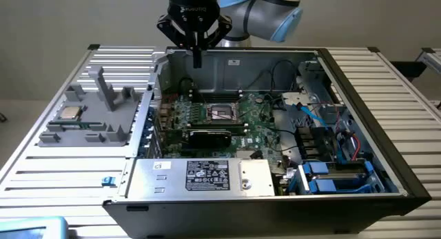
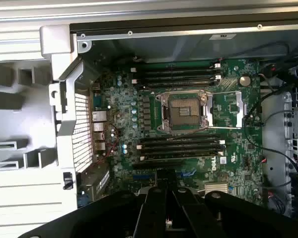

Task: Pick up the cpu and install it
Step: 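Reach for the cpu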

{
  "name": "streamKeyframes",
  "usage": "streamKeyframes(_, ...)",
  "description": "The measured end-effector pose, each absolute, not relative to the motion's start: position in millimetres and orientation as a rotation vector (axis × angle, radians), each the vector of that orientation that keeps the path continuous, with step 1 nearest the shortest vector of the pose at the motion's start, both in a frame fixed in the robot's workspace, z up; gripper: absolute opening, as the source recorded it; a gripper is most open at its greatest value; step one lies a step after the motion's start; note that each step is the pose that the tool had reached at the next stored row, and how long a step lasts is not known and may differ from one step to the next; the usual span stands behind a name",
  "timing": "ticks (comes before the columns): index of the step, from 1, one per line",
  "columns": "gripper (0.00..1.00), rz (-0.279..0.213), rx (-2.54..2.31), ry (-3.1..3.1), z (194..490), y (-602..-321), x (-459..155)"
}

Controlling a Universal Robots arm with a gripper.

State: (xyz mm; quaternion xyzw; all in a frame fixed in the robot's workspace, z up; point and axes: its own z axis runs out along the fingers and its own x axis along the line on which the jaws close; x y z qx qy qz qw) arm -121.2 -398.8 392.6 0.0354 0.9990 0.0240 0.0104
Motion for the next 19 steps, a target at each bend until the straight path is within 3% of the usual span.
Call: streamKeyframes(19,0.11,0.075,0.111,3.118,392.7,-398.8,-136.7)
